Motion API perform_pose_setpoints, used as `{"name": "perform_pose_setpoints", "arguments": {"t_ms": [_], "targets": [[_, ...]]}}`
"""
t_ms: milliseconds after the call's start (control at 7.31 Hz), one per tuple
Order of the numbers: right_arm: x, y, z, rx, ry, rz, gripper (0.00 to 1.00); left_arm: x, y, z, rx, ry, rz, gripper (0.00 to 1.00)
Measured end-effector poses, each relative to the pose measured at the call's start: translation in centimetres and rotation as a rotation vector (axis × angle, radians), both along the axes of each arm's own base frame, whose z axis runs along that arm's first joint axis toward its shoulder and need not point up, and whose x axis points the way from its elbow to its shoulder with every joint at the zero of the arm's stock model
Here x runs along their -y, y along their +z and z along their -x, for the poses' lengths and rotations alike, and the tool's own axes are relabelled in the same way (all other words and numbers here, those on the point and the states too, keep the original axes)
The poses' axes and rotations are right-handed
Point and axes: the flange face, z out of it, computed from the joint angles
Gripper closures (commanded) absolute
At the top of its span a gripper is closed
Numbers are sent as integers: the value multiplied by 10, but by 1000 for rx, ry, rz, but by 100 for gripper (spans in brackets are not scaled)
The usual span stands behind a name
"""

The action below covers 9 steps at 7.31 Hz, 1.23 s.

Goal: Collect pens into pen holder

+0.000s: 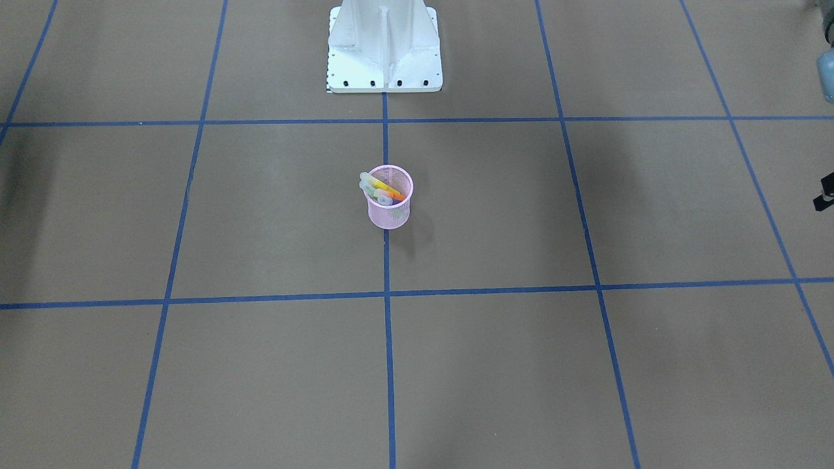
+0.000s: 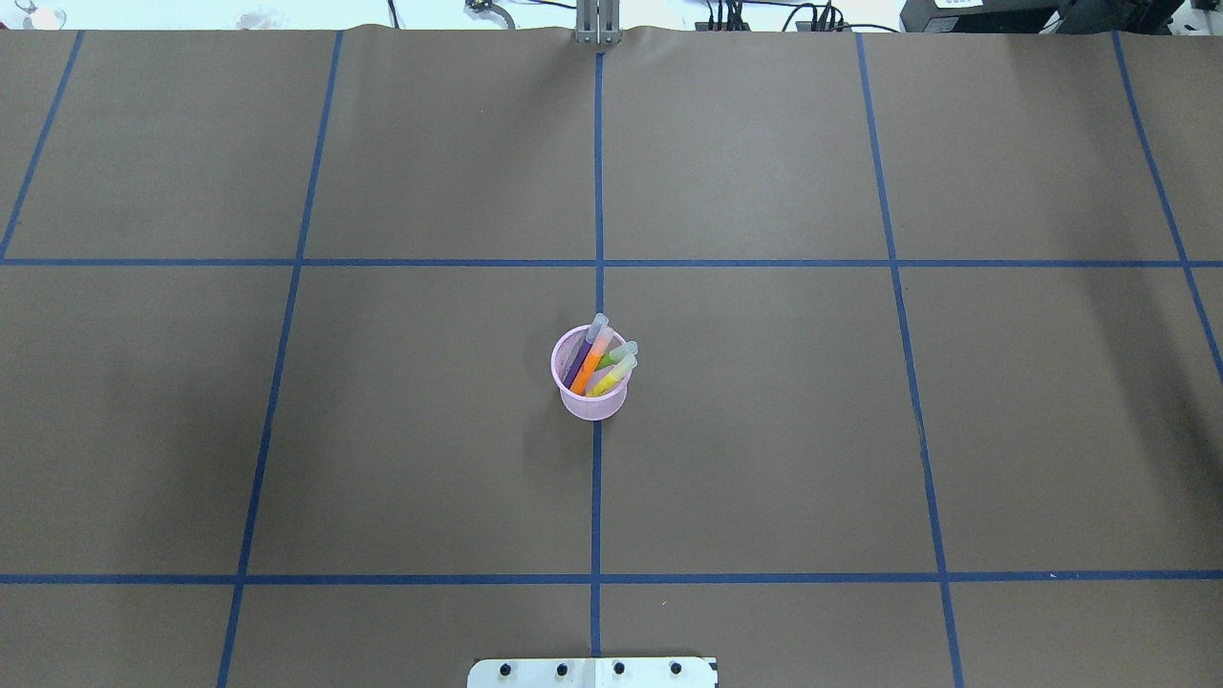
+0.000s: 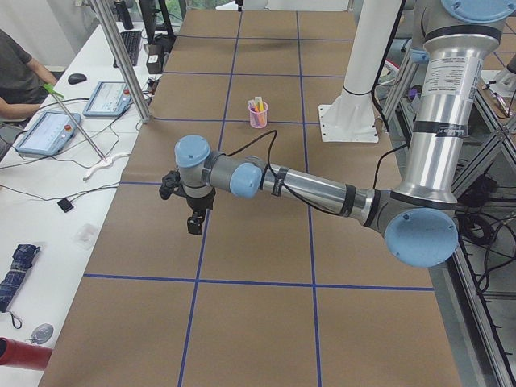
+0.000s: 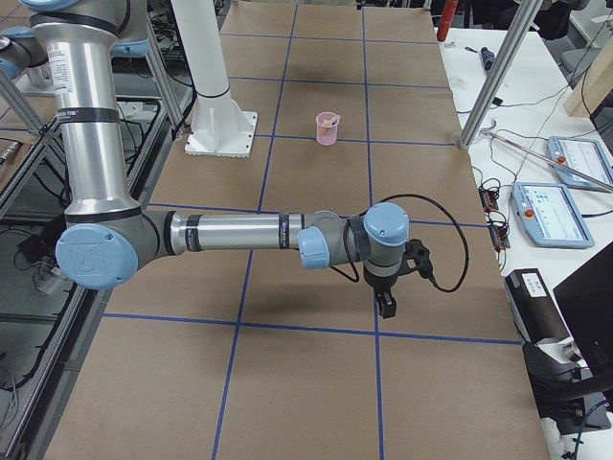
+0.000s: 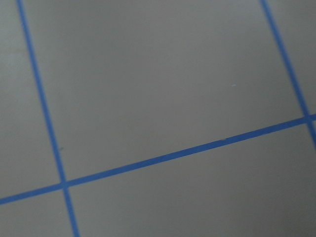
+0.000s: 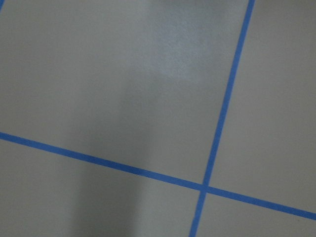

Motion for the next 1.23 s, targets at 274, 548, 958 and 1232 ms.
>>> {"name": "perform_pose_setpoints", "arguments": {"t_ms": [274, 548, 958, 1232], "targets": [[-6, 12, -5, 1, -10, 47, 0, -4, 31, 26, -1, -32, 48, 0], [-14, 26, -5, 18, -7, 84, 0, -5, 37, 32, -2, -51, 74, 0], [-1, 17, -3, 34, 60, 140, 0, -4, 26, 37, -34, -77, 90, 0], [12, -1, 3, 19, 63, 151, 0, 4, 24, 36, -25, -114, 130, 0]]}}
